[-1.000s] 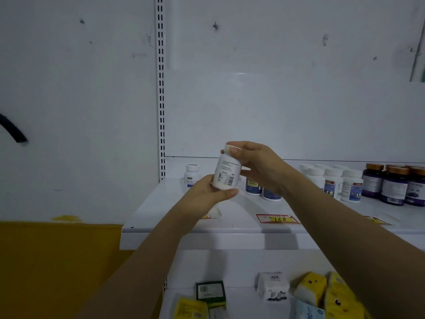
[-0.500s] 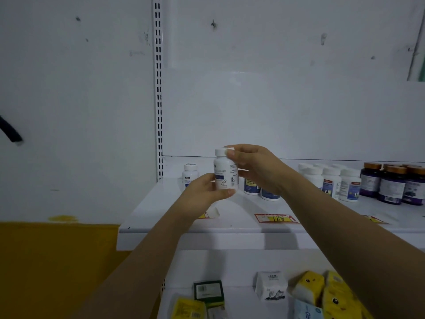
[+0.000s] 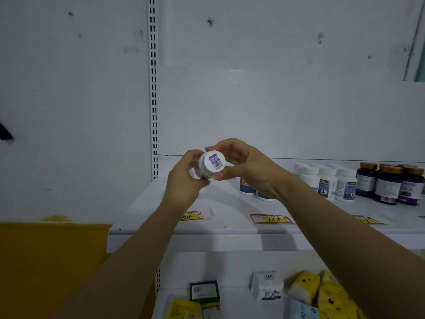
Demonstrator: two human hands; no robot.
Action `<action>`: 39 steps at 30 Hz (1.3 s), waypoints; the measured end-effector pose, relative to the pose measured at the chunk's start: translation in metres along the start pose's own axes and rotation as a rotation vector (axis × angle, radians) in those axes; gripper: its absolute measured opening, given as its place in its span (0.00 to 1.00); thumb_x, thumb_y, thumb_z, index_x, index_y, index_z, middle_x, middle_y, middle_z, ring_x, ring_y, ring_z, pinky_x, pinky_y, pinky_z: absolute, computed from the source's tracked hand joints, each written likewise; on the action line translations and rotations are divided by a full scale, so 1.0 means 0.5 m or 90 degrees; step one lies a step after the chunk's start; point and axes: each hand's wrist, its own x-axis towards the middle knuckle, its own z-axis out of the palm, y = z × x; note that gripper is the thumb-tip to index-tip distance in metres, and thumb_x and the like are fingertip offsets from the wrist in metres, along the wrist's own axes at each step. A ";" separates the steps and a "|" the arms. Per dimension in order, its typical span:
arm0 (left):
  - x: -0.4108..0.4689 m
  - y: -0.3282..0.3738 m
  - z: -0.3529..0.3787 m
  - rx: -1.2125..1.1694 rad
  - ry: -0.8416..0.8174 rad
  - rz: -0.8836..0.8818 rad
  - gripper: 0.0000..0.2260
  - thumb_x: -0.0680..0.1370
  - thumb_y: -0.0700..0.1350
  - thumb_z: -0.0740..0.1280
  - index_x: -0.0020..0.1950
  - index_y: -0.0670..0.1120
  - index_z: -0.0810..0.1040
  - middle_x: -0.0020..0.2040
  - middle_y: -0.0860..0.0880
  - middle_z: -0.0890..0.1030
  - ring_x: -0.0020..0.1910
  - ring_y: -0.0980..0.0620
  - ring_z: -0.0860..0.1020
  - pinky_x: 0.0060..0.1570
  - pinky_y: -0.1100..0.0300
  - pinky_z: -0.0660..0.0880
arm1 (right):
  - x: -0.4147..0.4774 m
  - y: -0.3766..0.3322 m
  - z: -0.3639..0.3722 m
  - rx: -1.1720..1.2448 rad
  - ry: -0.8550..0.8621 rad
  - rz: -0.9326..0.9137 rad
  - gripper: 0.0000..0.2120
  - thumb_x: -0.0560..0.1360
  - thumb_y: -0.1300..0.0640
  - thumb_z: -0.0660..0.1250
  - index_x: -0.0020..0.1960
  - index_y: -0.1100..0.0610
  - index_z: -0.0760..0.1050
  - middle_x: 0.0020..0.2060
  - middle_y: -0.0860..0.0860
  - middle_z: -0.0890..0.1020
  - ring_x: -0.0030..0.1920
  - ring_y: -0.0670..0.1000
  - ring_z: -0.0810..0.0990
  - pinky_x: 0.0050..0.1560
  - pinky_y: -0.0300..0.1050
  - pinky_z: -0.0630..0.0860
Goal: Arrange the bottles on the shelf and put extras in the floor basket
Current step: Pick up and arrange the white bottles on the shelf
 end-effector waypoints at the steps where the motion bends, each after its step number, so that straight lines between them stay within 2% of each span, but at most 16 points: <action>1: -0.001 0.002 -0.001 -0.008 -0.014 -0.006 0.23 0.68 0.32 0.74 0.55 0.54 0.72 0.51 0.55 0.77 0.54 0.55 0.74 0.38 0.78 0.69 | 0.000 0.001 -0.001 0.001 0.009 -0.003 0.20 0.67 0.69 0.73 0.54 0.52 0.76 0.53 0.44 0.83 0.56 0.44 0.80 0.58 0.40 0.77; 4: -0.006 0.007 -0.005 -0.039 -0.112 -0.053 0.22 0.67 0.38 0.76 0.58 0.50 0.75 0.55 0.54 0.80 0.57 0.57 0.76 0.50 0.70 0.70 | 0.006 0.000 -0.010 0.042 0.050 0.020 0.15 0.71 0.62 0.72 0.55 0.50 0.77 0.51 0.47 0.84 0.55 0.49 0.81 0.59 0.46 0.76; 7: -0.011 0.021 -0.004 -0.079 -0.216 -0.127 0.22 0.68 0.47 0.75 0.61 0.47 0.77 0.56 0.53 0.82 0.57 0.54 0.78 0.61 0.56 0.71 | 0.021 -0.008 -0.017 0.060 0.095 0.082 0.12 0.74 0.51 0.69 0.56 0.52 0.78 0.50 0.51 0.84 0.50 0.50 0.83 0.51 0.45 0.77; 9: -0.013 0.035 0.000 -0.120 -0.248 -0.163 0.25 0.68 0.54 0.72 0.61 0.46 0.77 0.52 0.50 0.83 0.56 0.52 0.78 0.64 0.53 0.68 | 0.034 -0.010 -0.018 0.060 0.128 0.156 0.16 0.74 0.45 0.67 0.55 0.55 0.77 0.48 0.54 0.84 0.47 0.53 0.84 0.49 0.47 0.80; 12: -0.007 0.050 0.006 -0.209 -0.264 -0.225 0.31 0.65 0.62 0.67 0.60 0.43 0.77 0.43 0.46 0.83 0.52 0.49 0.80 0.66 0.49 0.67 | 0.045 -0.012 -0.020 0.070 0.152 0.273 0.16 0.74 0.43 0.67 0.50 0.56 0.77 0.44 0.55 0.83 0.41 0.54 0.83 0.46 0.46 0.80; 15: -0.002 0.054 0.011 -0.215 -0.254 -0.237 0.28 0.70 0.66 0.63 0.58 0.45 0.78 0.36 0.48 0.82 0.50 0.45 0.82 0.65 0.48 0.69 | 0.048 -0.011 -0.022 0.084 0.139 0.354 0.14 0.75 0.45 0.65 0.45 0.57 0.75 0.38 0.54 0.80 0.36 0.51 0.78 0.39 0.42 0.76; 17: -0.002 0.051 0.013 -0.182 -0.250 -0.235 0.27 0.73 0.65 0.61 0.59 0.45 0.77 0.37 0.47 0.82 0.52 0.44 0.81 0.64 0.48 0.70 | 0.048 -0.009 -0.020 0.088 0.141 0.376 0.14 0.75 0.45 0.65 0.45 0.57 0.74 0.37 0.54 0.79 0.36 0.50 0.77 0.37 0.41 0.75; 21: -0.001 0.047 0.008 -0.104 -0.253 -0.235 0.23 0.74 0.60 0.65 0.60 0.45 0.78 0.49 0.46 0.83 0.53 0.50 0.80 0.64 0.51 0.69 | 0.052 -0.008 -0.021 0.069 0.151 0.325 0.12 0.76 0.48 0.64 0.48 0.57 0.75 0.43 0.56 0.81 0.39 0.53 0.81 0.41 0.44 0.79; 24: 0.003 0.048 0.007 0.001 -0.214 -0.196 0.19 0.74 0.52 0.69 0.62 0.45 0.76 0.56 0.49 0.80 0.56 0.51 0.78 0.59 0.56 0.70 | 0.064 -0.012 -0.020 0.039 0.161 0.188 0.09 0.76 0.52 0.65 0.52 0.57 0.76 0.48 0.56 0.82 0.46 0.54 0.82 0.52 0.48 0.79; 26: 0.009 0.042 0.010 0.032 -0.153 -0.179 0.19 0.74 0.47 0.71 0.63 0.45 0.75 0.58 0.49 0.80 0.56 0.49 0.77 0.56 0.56 0.71 | 0.069 -0.013 -0.009 -0.037 0.149 0.107 0.11 0.76 0.53 0.66 0.57 0.55 0.75 0.50 0.51 0.82 0.50 0.51 0.82 0.55 0.47 0.78; 28: 0.014 0.027 0.013 0.056 -0.098 -0.156 0.18 0.72 0.46 0.73 0.61 0.44 0.76 0.56 0.48 0.81 0.53 0.49 0.78 0.51 0.58 0.73 | 0.068 -0.010 0.007 -0.110 0.127 0.065 0.13 0.74 0.51 0.68 0.58 0.51 0.73 0.49 0.45 0.80 0.50 0.44 0.80 0.52 0.41 0.77; 30: 0.014 0.011 0.014 0.104 -0.063 -0.135 0.18 0.71 0.47 0.74 0.59 0.45 0.76 0.55 0.50 0.81 0.51 0.50 0.78 0.48 0.63 0.73 | 0.069 0.000 0.017 -0.176 0.107 0.044 0.13 0.73 0.51 0.70 0.56 0.48 0.73 0.48 0.42 0.80 0.49 0.43 0.79 0.46 0.35 0.76; 32: 0.012 -0.002 0.012 0.162 -0.066 -0.130 0.20 0.72 0.49 0.73 0.61 0.46 0.75 0.57 0.50 0.80 0.54 0.50 0.78 0.53 0.59 0.73 | 0.072 0.012 0.022 -0.206 0.100 0.042 0.12 0.72 0.51 0.71 0.54 0.48 0.75 0.47 0.42 0.80 0.49 0.44 0.80 0.45 0.35 0.76; 37: 0.011 -0.022 -0.027 0.302 -0.110 -0.133 0.26 0.74 0.57 0.68 0.69 0.51 0.68 0.65 0.51 0.76 0.63 0.49 0.74 0.63 0.50 0.70 | 0.093 0.018 0.021 -0.217 0.118 0.063 0.09 0.74 0.51 0.70 0.53 0.50 0.75 0.47 0.46 0.80 0.50 0.49 0.80 0.56 0.50 0.79; 39: 0.004 -0.035 -0.062 0.413 -0.104 -0.124 0.25 0.76 0.59 0.63 0.71 0.52 0.67 0.66 0.50 0.75 0.64 0.48 0.73 0.64 0.51 0.68 | 0.104 0.017 0.017 -0.230 0.133 0.073 0.10 0.74 0.51 0.69 0.54 0.52 0.75 0.50 0.49 0.80 0.51 0.51 0.80 0.57 0.52 0.78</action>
